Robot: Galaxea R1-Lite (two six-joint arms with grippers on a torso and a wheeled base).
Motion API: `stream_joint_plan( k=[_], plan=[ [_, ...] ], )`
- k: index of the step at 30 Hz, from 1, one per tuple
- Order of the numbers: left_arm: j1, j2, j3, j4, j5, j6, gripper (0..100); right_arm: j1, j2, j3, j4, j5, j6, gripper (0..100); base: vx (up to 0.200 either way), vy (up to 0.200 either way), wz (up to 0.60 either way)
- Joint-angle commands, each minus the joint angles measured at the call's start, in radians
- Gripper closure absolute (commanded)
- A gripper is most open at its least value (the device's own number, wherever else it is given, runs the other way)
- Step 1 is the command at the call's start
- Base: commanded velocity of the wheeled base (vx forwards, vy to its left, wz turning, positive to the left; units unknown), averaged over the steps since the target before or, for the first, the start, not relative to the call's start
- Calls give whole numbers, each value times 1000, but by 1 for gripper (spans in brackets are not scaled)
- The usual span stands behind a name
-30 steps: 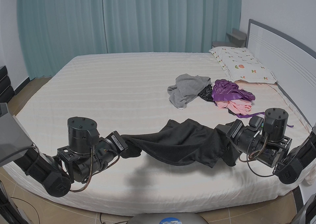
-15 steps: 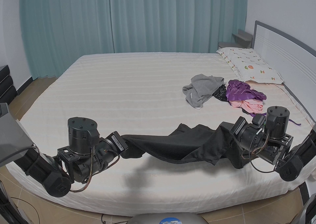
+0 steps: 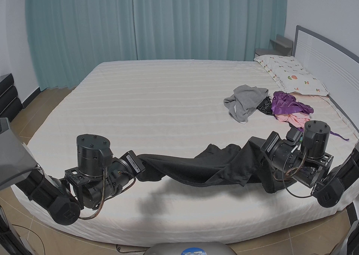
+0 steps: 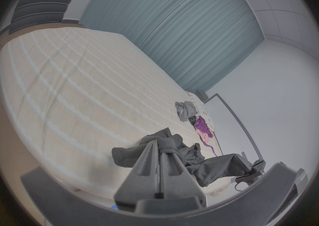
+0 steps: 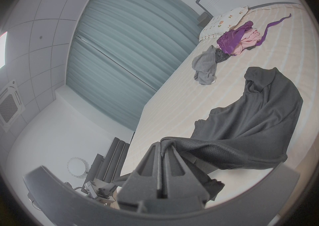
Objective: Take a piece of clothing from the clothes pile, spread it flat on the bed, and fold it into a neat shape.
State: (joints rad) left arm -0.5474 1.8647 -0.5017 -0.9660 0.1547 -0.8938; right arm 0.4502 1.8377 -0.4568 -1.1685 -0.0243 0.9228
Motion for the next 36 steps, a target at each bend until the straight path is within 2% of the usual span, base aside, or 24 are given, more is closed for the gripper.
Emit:
stream_joint_plan(
  k=[1,7,20,26,36],
  plan=[
    [0,1,3,0,2,0,100,1,8,3,0,0,-1,100,0,200,0],
    [3,-12,23,-2,5,1,100,4,-3,9,0,1,-2,100,0,200,0],
    [-3,-45,94,-2,6,0,100,5,-24,64,0,0,-2,100,0,0,0],
    [-32,-78,129,-2,17,4,100,13,-103,124,1,0,-7,100,-200,0,0],
    [-94,-325,210,15,32,38,100,54,-391,244,15,-5,-78,100,-180,0,0]
  ],
)
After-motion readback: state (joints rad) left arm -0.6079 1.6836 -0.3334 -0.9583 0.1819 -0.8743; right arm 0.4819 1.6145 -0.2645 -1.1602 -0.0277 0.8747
